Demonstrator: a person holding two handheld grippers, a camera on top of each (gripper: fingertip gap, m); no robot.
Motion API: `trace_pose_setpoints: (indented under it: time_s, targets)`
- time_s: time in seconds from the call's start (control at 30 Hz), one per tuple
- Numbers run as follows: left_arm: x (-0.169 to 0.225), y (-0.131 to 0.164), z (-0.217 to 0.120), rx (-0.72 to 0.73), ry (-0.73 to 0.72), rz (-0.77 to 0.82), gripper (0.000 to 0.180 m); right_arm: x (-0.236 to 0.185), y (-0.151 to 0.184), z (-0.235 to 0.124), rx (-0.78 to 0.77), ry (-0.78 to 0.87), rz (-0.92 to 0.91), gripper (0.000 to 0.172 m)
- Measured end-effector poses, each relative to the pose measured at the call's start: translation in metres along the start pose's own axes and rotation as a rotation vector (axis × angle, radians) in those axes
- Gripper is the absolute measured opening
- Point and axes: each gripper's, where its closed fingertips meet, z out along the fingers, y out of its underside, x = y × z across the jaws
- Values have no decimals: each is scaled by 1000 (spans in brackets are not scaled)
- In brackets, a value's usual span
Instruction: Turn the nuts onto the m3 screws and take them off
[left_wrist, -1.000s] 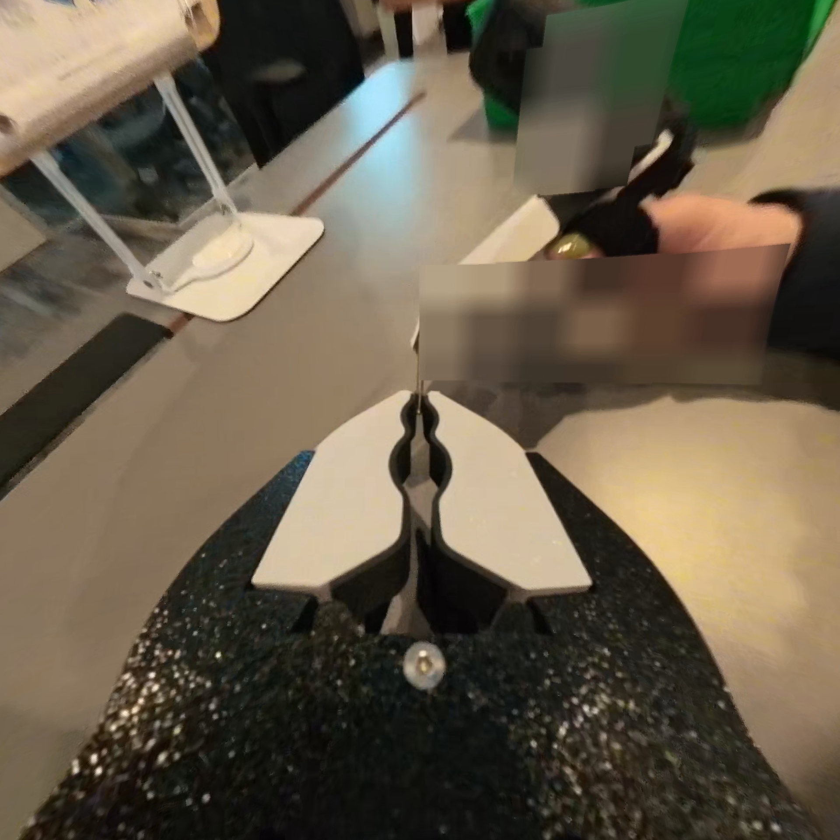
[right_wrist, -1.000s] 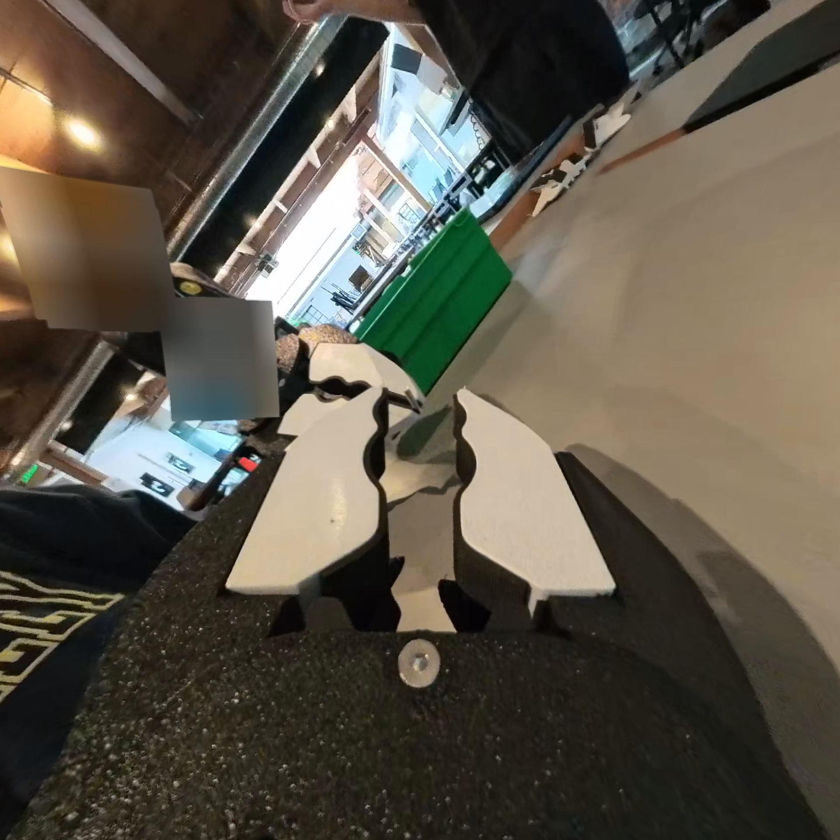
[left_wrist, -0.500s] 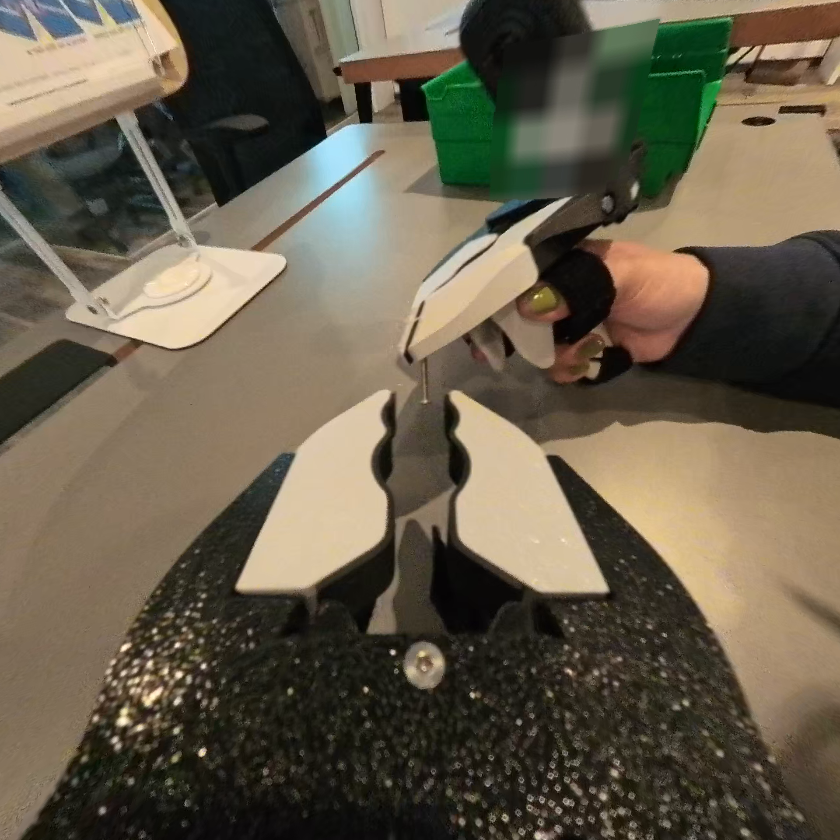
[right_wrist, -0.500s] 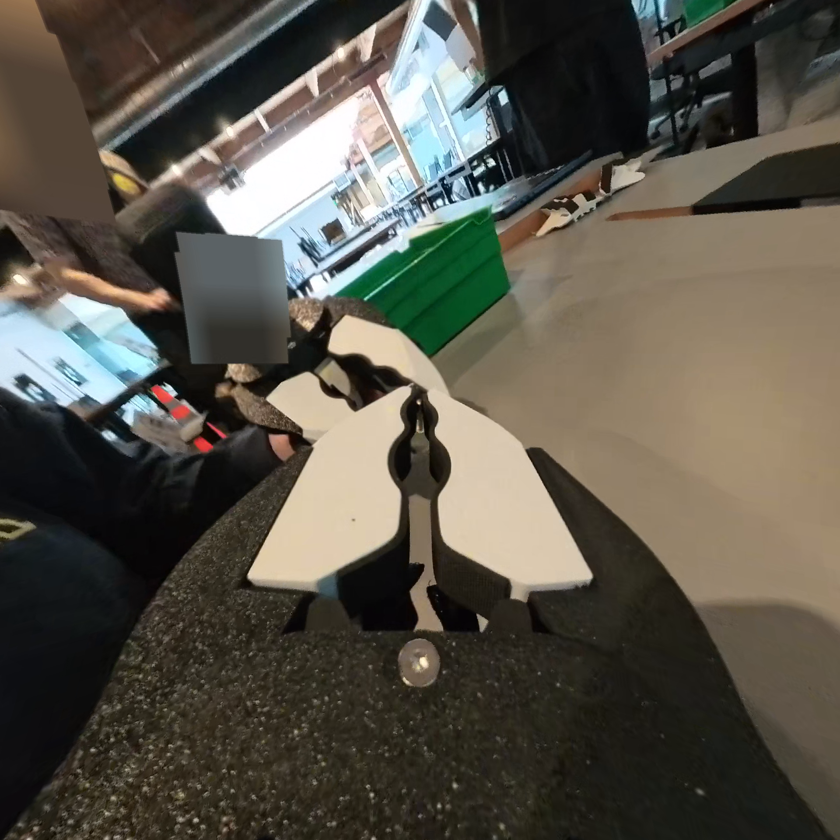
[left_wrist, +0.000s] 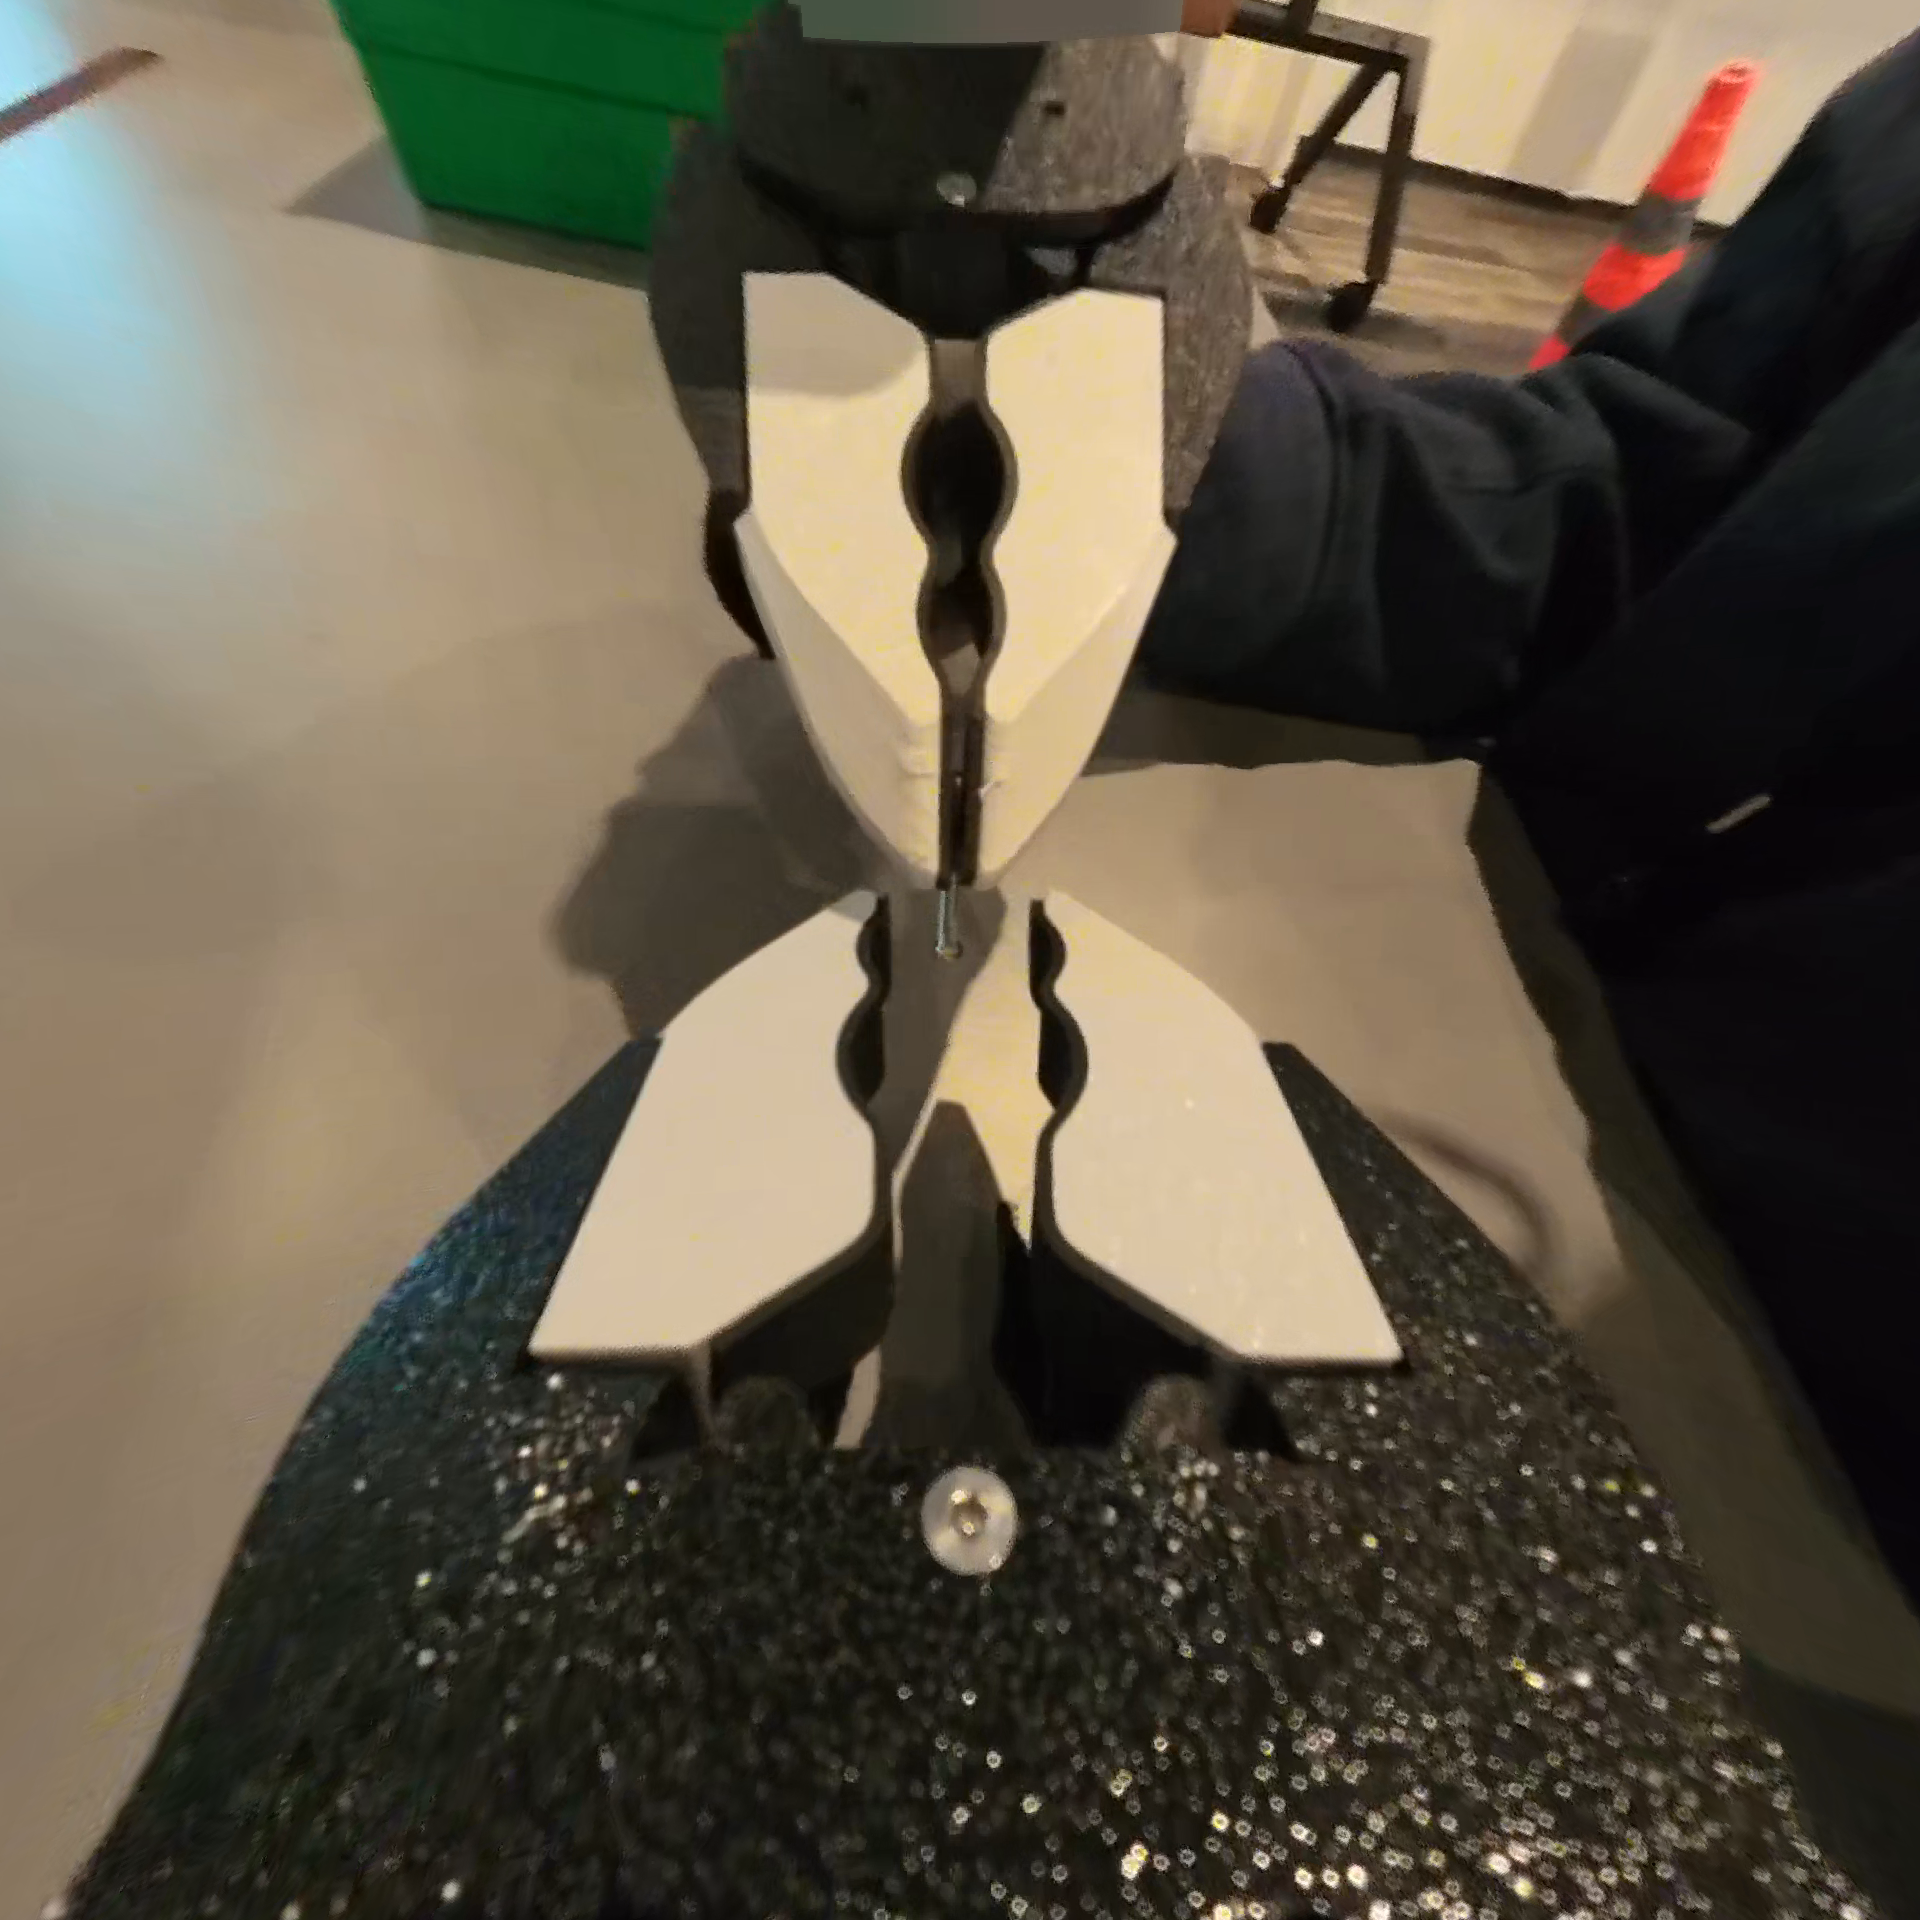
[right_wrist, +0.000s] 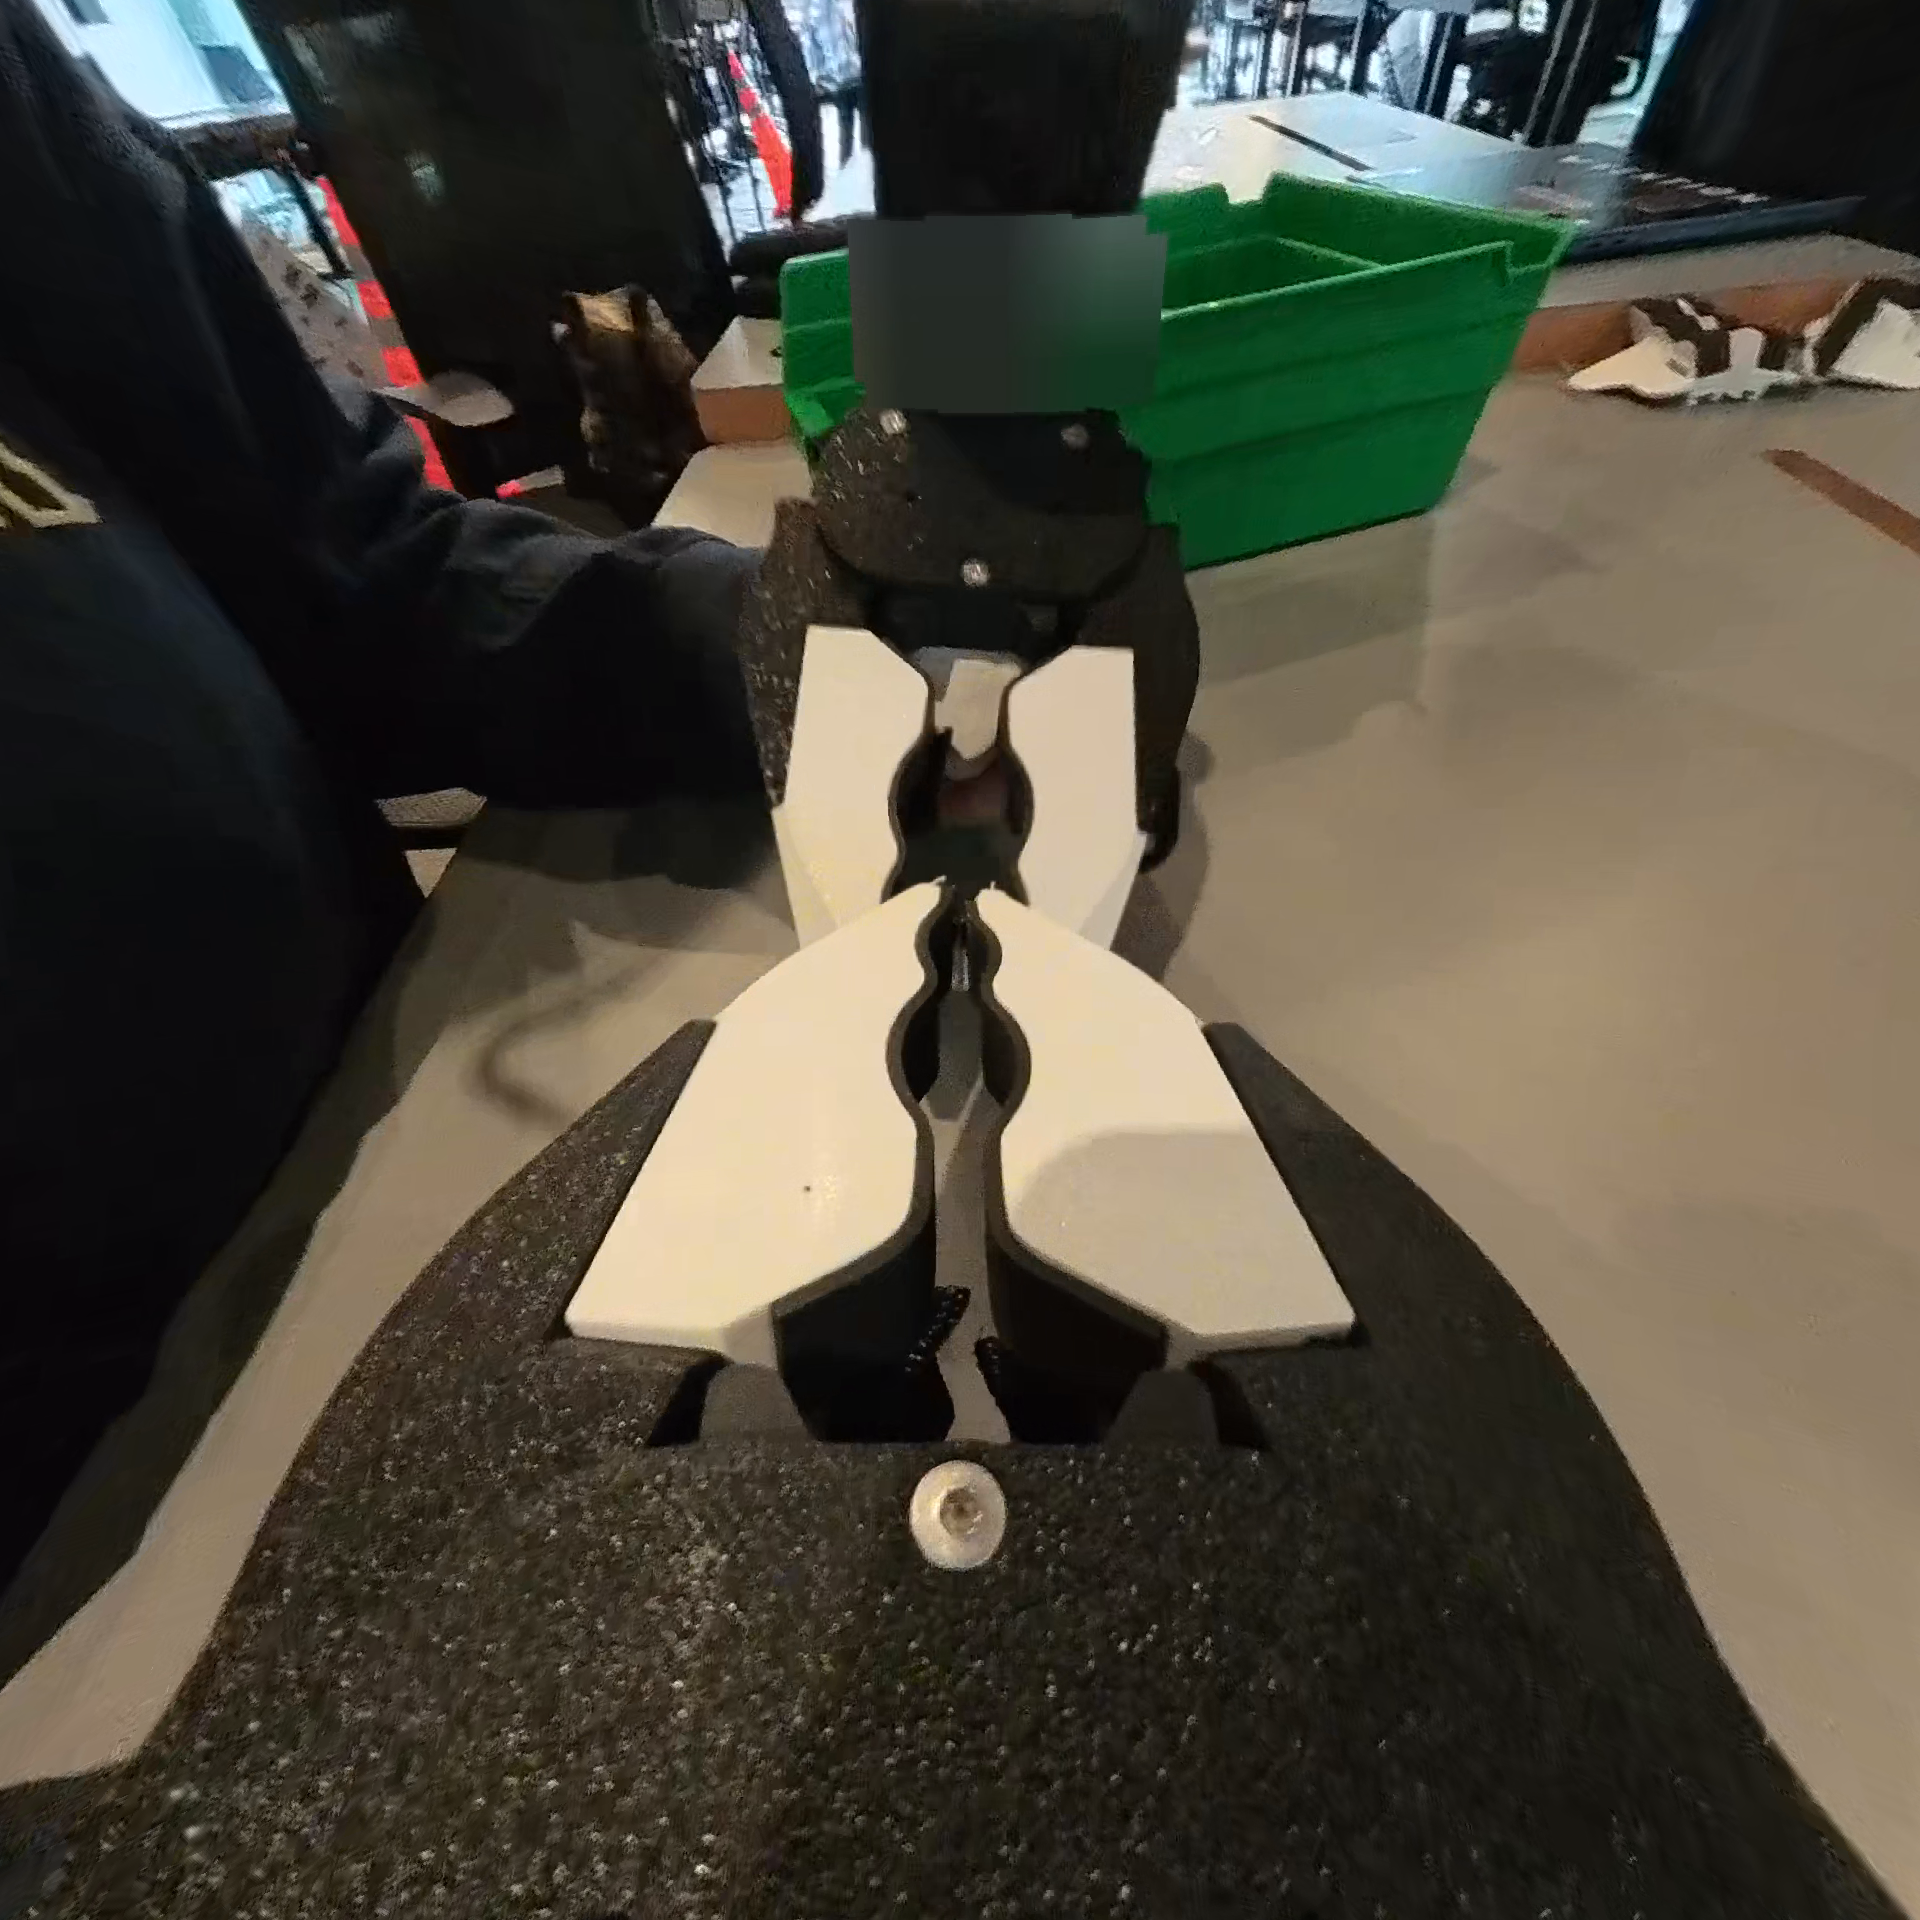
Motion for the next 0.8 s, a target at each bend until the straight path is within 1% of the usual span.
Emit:
trace_pose_setpoints:
  time_s: [0.1, 0.2, 0.37, 0.5, 0.73, 0.77, 0.8]
  targets:
    - [4, -1, 3, 10, 25, 4, 19, -4, 1, -1, -8, -16, -26, 2]
    - [7, -3, 3, 37, 65, -12, 18, -7, 5, -1, -38, -29, -42, 2]
    - [8, 1, 6, 25, 79, -14, 16, -10, 10, 1, -78, -42, -54, 2]
    - [11, 1, 7, 23, 96, -3, 5, -13, 10, 2, -79, -63, -49, 2]
    - [8, -3, 8, 48, 62, 29, 4, -10, 9, -2, -58, -52, -20, 2]
    - [5, -3, 7, 52, 50, 17, 6, -6, 9, -4, -59, -26, -15, 2]
    - [0, -3, 7, 47, 31, -4, 14, 2, 11, -7, -69, 22, -4, 2]
